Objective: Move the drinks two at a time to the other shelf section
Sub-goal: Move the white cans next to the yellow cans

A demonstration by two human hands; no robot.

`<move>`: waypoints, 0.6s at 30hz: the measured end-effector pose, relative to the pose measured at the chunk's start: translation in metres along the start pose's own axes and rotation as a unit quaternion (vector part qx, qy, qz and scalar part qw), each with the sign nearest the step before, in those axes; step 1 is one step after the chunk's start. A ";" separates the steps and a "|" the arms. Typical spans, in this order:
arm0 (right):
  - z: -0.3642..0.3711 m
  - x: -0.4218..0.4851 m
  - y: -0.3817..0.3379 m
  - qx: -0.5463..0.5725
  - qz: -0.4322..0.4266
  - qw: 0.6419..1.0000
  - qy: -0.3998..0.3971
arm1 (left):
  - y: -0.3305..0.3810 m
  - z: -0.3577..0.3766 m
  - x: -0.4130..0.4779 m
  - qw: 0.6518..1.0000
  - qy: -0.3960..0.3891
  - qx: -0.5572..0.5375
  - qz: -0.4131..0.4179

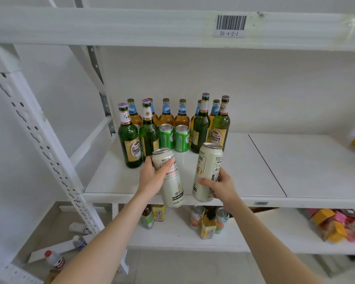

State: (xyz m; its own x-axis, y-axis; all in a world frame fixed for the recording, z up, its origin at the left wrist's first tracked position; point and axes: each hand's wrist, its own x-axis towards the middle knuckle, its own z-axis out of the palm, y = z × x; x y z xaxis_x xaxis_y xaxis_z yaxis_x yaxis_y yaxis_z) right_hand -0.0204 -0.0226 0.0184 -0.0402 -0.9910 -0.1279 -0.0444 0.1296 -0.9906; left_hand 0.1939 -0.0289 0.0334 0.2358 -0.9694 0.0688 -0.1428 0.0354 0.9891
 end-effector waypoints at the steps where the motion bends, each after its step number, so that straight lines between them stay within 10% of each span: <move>1: -0.003 -0.006 0.002 -0.003 0.002 1.000 0.005 | 0.000 0.002 -0.006 1.000 -0.003 0.003 -0.002; 18: -0.122 -0.057 0.007 0.007 0.008 0.999 0.039 | 0.029 0.101 -0.070 0.999 -0.029 0.033 0.001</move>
State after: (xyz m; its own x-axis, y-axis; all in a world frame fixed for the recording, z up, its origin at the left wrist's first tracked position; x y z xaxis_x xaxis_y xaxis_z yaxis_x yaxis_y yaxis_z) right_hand -0.1398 0.0393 0.0246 -0.1179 -0.9831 -0.1397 -0.0288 0.1440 -0.9892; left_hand 0.0766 0.0155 0.0442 0.1802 -0.9818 0.0603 -0.2061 0.0223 0.9783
